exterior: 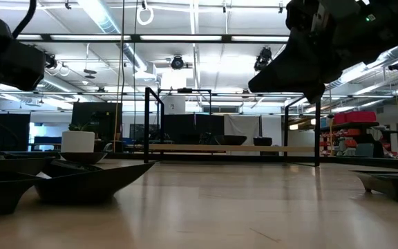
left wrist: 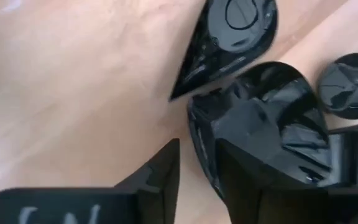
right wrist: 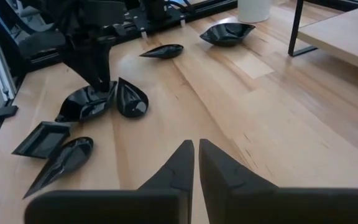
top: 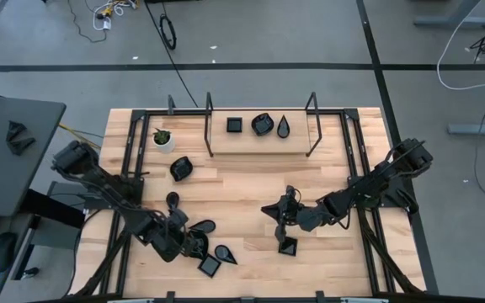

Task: Pick & Place Mini shaped plates
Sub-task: Stack the black leaf shaped bowl on top of the other black leaf shaped bowl on the shelf

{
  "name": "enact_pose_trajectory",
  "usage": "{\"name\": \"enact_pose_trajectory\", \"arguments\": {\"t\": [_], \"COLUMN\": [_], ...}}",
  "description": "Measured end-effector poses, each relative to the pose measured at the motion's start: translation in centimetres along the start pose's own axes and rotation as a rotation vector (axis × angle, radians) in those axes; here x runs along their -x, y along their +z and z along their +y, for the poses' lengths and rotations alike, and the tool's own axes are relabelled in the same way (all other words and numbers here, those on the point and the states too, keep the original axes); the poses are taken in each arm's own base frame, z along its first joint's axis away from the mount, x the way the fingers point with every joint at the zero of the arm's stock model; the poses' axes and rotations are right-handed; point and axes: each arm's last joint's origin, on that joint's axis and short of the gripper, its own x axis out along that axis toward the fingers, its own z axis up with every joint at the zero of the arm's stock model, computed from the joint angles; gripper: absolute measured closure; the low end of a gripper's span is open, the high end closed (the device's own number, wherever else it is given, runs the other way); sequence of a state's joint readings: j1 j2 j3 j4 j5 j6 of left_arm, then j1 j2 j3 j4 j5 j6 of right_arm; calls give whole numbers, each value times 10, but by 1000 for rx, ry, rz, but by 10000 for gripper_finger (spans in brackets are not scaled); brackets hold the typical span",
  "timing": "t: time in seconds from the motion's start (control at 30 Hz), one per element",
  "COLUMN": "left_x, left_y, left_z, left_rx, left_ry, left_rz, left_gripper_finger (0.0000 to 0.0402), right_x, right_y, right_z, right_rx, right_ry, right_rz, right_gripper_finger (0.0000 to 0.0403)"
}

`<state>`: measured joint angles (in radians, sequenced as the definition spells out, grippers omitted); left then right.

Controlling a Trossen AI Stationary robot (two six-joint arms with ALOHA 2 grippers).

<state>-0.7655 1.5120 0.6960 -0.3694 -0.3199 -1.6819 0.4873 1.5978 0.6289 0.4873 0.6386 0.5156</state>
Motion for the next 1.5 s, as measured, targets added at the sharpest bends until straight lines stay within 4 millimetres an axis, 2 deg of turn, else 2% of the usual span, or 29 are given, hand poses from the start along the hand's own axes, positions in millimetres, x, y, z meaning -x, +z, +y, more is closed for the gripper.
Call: {"name": "enact_pose_trajectory", "arguments": {"t": [0.33,0.53,0.67,0.83,1.07,1.27,1.5], "left_x": [1,17,32,42,31,3,-34], "left_y": [4,10,24,58,124,182,219], "left_z": [-1,-4,-9,-15,-21,-10,-3], "left_rx": [-101,-104,-129,-165,-323,-355,-344], "left_ry": [-11,-73,-157,-272,-264,-141,-63], "left_rz": [19,47,74,28,-89,-151,-139], "left_gripper_finger": [389,390,396,395,397,397,391], "right_x": [0,0,-1,-3,-4,-4,-4], "right_y": [1,1,1,3,4,4,4], "right_z": [0,0,-1,-4,-6,-5,-5], "right_rx": [-4,-4,-6,-11,-14,-31,-32], "right_ry": [3,3,-1,-14,-22,-18,-18], "right_rz": [-5,-5,-7,-9,-11,-17,-18], "right_gripper_finger": [373,373,373,373,373,373,373]}}
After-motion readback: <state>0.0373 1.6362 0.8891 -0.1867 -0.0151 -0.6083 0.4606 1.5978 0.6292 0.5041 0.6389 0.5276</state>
